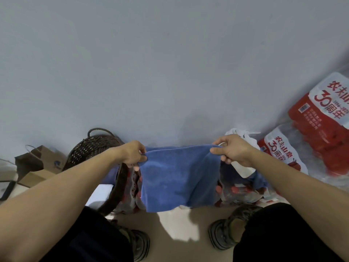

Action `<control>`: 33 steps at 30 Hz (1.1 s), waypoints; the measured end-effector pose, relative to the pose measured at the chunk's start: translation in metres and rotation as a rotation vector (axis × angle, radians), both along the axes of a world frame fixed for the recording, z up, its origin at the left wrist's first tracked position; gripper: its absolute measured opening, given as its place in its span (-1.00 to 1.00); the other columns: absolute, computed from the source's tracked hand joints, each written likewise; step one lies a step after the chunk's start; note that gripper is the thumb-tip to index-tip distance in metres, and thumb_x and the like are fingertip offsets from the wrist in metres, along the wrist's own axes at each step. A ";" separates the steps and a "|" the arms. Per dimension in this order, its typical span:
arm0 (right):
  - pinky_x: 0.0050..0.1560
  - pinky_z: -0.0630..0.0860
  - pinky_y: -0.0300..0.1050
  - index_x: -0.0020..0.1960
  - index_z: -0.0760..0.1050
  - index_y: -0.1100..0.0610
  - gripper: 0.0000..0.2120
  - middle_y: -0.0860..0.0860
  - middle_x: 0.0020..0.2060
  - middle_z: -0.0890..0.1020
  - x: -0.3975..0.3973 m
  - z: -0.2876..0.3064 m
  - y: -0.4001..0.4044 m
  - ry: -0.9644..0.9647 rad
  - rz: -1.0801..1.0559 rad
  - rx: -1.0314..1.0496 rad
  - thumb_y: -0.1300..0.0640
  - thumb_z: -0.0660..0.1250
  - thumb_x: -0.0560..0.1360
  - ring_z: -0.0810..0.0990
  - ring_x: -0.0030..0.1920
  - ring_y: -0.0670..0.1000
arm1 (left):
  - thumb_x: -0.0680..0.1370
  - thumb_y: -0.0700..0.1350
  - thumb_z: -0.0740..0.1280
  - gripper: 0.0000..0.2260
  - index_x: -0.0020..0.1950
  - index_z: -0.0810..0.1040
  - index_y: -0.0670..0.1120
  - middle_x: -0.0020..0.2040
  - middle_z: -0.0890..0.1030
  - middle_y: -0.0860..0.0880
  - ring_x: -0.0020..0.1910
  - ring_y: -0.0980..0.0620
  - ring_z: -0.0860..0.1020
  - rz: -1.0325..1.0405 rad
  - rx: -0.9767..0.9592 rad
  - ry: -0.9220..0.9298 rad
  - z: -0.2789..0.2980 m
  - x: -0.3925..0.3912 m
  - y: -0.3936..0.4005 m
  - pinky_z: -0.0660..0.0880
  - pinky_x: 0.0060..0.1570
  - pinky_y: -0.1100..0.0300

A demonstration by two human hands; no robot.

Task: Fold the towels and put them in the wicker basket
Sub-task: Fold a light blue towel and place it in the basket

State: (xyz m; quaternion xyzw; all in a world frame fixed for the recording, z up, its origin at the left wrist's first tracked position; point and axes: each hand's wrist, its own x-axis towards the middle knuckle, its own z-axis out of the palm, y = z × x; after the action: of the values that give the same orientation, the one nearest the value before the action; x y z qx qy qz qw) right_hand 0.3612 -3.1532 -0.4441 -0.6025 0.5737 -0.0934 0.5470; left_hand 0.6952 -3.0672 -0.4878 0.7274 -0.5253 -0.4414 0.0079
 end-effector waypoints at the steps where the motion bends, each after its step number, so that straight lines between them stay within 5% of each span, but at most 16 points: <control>1: -0.57 0.35 -0.26 -0.02 0.55 0.24 -0.89 0.03 -0.58 0.48 0.003 -0.004 -0.006 -0.030 -0.019 -0.010 0.21 0.43 0.52 0.40 -0.59 -0.08 | 0.58 -0.16 0.28 -0.93 -0.01 0.52 -0.15 -0.20 0.69 -0.23 -0.34 -0.02 0.65 0.012 0.012 0.006 -0.006 0.002 -0.004 0.45 -0.48 0.25; 7: -0.53 0.37 -0.20 -0.19 0.54 0.29 -0.76 0.08 -0.49 0.50 0.015 -0.046 -0.043 0.078 -0.018 -0.095 0.14 0.36 0.56 0.45 -0.50 0.00 | 0.60 -0.18 0.19 -0.79 -0.23 0.47 -0.08 -0.46 0.60 -0.08 -0.49 0.02 0.53 0.082 0.010 -0.023 -0.047 0.004 -0.035 0.45 -0.35 0.20; 9: -0.47 0.48 -0.15 -0.19 0.52 0.26 -0.80 0.14 -0.41 0.53 0.020 -0.065 -0.054 0.095 -0.024 -0.027 0.20 0.33 0.58 0.51 -0.50 0.01 | 0.62 -0.20 0.14 -0.76 -0.20 0.50 -0.13 -0.37 0.59 -0.10 -0.48 0.03 0.54 0.096 -0.004 -0.062 -0.060 0.005 -0.046 0.45 -0.38 0.20; 14: -0.38 0.58 -0.12 -0.03 0.55 0.19 -0.87 0.23 -0.31 0.65 0.024 -0.105 -0.082 0.362 0.149 0.022 0.28 0.22 0.58 0.65 -0.40 0.11 | 0.60 -0.17 0.24 -0.81 0.02 0.61 -0.24 0.00 0.65 -0.23 0.00 -0.18 0.59 0.113 -0.058 -0.154 -0.093 0.014 -0.069 0.47 -0.07 0.12; 17: -0.43 0.50 -0.19 -0.20 0.53 0.18 -0.79 0.13 -0.41 0.60 0.023 -0.133 -0.096 0.443 0.157 -0.099 0.21 0.23 0.57 0.59 -0.47 0.05 | 0.61 -0.15 0.24 -0.84 -0.05 0.55 -0.20 -0.01 0.64 -0.24 -0.03 -0.20 0.57 0.190 -0.119 -0.175 -0.122 0.011 -0.069 0.44 -0.11 0.10; 20: -0.19 0.44 -0.14 -0.39 0.38 0.06 -0.64 0.07 -0.35 0.53 0.022 -0.168 -0.098 0.436 0.116 -0.169 0.15 0.27 0.58 0.52 -0.24 0.05 | 0.62 -0.10 0.23 -0.85 -0.12 0.45 -0.11 -0.08 0.62 -0.20 -0.05 -0.24 0.57 0.242 -0.189 -0.206 -0.142 0.007 -0.065 0.44 -0.14 0.06; 24: -0.09 0.45 -0.14 -0.12 0.49 0.13 -0.79 0.04 -0.23 0.57 0.017 -0.201 -0.094 0.344 -0.033 -0.133 0.04 0.23 0.62 0.57 -0.12 0.09 | 0.61 -0.07 0.27 -0.87 -0.02 0.53 -0.12 0.01 0.58 -0.15 -0.02 -0.20 0.56 0.376 -0.374 -0.211 -0.152 0.001 -0.063 0.50 -0.01 -0.01; 27: 0.00 0.51 -0.05 0.04 0.51 0.22 -0.69 0.16 -0.11 0.64 0.017 -0.211 -0.095 0.375 -0.090 -0.181 -0.03 0.17 0.64 0.61 -0.06 0.18 | 0.60 -0.04 0.29 -0.86 -0.02 0.55 -0.10 0.03 0.57 -0.13 -0.04 -0.18 0.56 0.387 -0.393 -0.237 -0.157 0.000 -0.065 0.49 -0.03 0.01; 33: -0.18 0.36 -0.16 -0.04 0.45 0.23 -0.68 0.04 -0.28 0.55 0.025 -0.218 -0.094 0.430 -0.173 -0.250 -0.06 0.26 0.59 0.61 -0.11 0.18 | 0.59 0.06 0.29 -0.73 0.16 0.57 -0.09 0.21 0.46 -0.15 0.03 -0.21 0.56 0.467 -0.282 -0.258 -0.163 0.001 -0.071 0.48 0.08 -0.02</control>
State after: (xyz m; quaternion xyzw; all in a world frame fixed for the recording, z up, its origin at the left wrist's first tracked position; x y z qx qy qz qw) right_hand 0.3860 -3.2470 -0.6617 -0.6203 0.7099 -0.0800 0.3238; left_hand 0.6959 -3.1382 -0.6505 0.8704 -0.3964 -0.2544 0.1434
